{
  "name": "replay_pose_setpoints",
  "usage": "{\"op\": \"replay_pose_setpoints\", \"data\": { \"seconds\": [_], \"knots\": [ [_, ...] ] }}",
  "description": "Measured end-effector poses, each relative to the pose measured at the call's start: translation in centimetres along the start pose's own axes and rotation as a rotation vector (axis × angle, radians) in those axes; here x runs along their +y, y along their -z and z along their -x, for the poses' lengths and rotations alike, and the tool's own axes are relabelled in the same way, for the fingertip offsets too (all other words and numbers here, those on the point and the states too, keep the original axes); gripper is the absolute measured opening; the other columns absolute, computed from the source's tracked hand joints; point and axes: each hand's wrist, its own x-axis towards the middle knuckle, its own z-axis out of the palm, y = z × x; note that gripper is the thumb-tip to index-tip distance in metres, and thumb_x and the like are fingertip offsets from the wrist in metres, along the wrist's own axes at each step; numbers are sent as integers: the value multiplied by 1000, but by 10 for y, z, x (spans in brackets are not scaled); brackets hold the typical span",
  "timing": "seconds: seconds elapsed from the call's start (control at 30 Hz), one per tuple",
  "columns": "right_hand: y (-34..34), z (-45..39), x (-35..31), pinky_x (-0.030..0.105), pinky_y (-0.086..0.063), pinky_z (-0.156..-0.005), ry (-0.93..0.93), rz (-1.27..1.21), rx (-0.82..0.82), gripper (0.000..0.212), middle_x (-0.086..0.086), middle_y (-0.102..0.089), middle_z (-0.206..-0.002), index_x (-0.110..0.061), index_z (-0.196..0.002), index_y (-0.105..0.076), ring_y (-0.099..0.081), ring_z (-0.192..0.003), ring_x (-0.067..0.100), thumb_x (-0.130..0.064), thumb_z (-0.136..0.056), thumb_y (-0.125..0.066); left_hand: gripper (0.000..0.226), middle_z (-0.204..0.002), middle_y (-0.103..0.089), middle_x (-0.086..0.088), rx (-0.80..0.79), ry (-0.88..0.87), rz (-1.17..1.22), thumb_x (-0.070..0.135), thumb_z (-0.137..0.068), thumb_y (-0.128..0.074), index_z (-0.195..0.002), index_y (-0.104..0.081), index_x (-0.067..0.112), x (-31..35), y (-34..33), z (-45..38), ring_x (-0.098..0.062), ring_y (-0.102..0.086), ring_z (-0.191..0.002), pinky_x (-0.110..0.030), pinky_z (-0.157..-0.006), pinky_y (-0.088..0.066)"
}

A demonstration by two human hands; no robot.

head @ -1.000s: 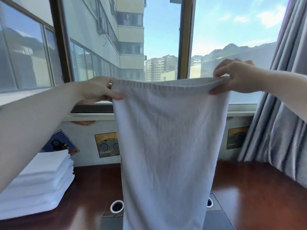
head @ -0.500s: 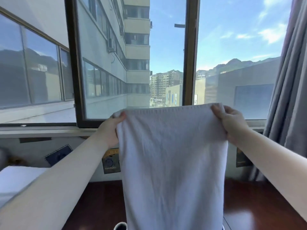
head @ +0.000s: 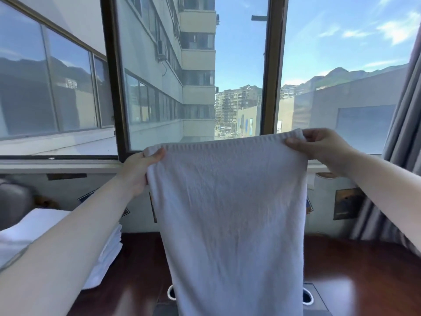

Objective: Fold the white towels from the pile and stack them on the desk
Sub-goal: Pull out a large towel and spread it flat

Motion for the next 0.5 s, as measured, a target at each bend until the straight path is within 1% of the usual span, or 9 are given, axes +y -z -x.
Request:
{"op": "replay_pose_setpoints", "data": {
  "seconds": [0.1, 0.17, 0.23, 0.27, 0.3, 0.33, 0.4, 0.43, 0.5],
  "knots": [
    [-21, -3, -8, 21, -54, -57, -48, -16, -96, 37, 2, -76, -87, -17, -92, -75, -71, -73, 10, -45, -68, -73, 27, -100, -73, -10, 38, 31, 22, 21, -88, -69, -109, -67, 4, -2, 22, 11, -17, -73, -79, -24, -60, -57],
    [-42, -6, -12, 23, -55, -59, -32, 13, -106, 36, 0, -73, -80, -15, -88, -74, -68, -69, 10, -46, -72, -72, 30, -101, -73, -11, 95, 40, 16, 23, -88, -69, -111, -66, 3, -2, 39, 17, -17, -73, -78, -26, -64, -57],
    [-68, -11, -19, 23, -50, -60, -14, 47, -81, 22, -4, -66, -71, -18, -79, -73, -60, -63, 7, -40, -83, -71, 33, -103, -72, -12, 179, 35, 26, 25, -84, -73, -109, -67, 3, 1, 59, 22, -20, -72, -81, -31, -71, -56],
    [-82, -15, -23, 21, -46, -56, -9, 66, -60, 24, -8, -61, -62, -23, -67, -70, -55, -58, 5, -37, -86, -71, 33, -104, -72, -13, 220, 27, 41, 26, -82, -75, -106, -68, 4, 4, 70, 24, -22, -71, -83, -34, -74, -56],
    [-97, -22, -26, 22, -41, -52, -13, 100, -35, 36, -9, -53, -56, -24, -55, -61, -49, -53, 6, -36, -88, -71, 33, -105, -72, -14, 266, 20, 53, 26, -80, -77, -105, -68, 6, 8, 81, 27, -24, -71, -86, -38, -79, -57],
    [-115, -29, -32, 23, -35, -51, -10, 142, 0, 45, -7, -46, -54, -20, -51, -51, -43, -53, 10, -35, -89, -70, 35, -106, -72, -15, 316, 12, 58, 26, -79, -79, -106, -69, 6, 13, 93, 29, -26, -71, -90, -43, -85, -56],
    [-151, -46, -48, 29, -28, -53, 13, 200, 50, 46, -2, -40, -58, -19, -58, -39, -37, -57, 17, -35, -89, -68, 33, -104, -72, -14, 419, -33, 51, 25, -79, -80, -104, -69, 7, 30, 117, 33, -31, -69, -97, -49, -92, -54],
    [-170, -56, -58, 30, -29, -54, 25, 205, 59, 41, 0, -43, -62, -17, -62, -42, -39, -59, 18, -36, -89, -67, 25, -100, -72, -12, 469, -77, 44, 24, -80, -80, -97, -70, 9, 42, 130, 36, -31, -69, -98, -48, -91, -54],
    [-203, -74, -80, 32, -37, -60, 7, 172, 80, 29, 2, -54, -71, -11, -75, -57, -49, -67, 21, -36, -89, -65, 14, -96, -72, -9, 534, -176, 13, 22, -82, -79, -87, -68, 14, 71, 148, 42, -30, -69, -96, -45, -91, -55]
  ]
}}
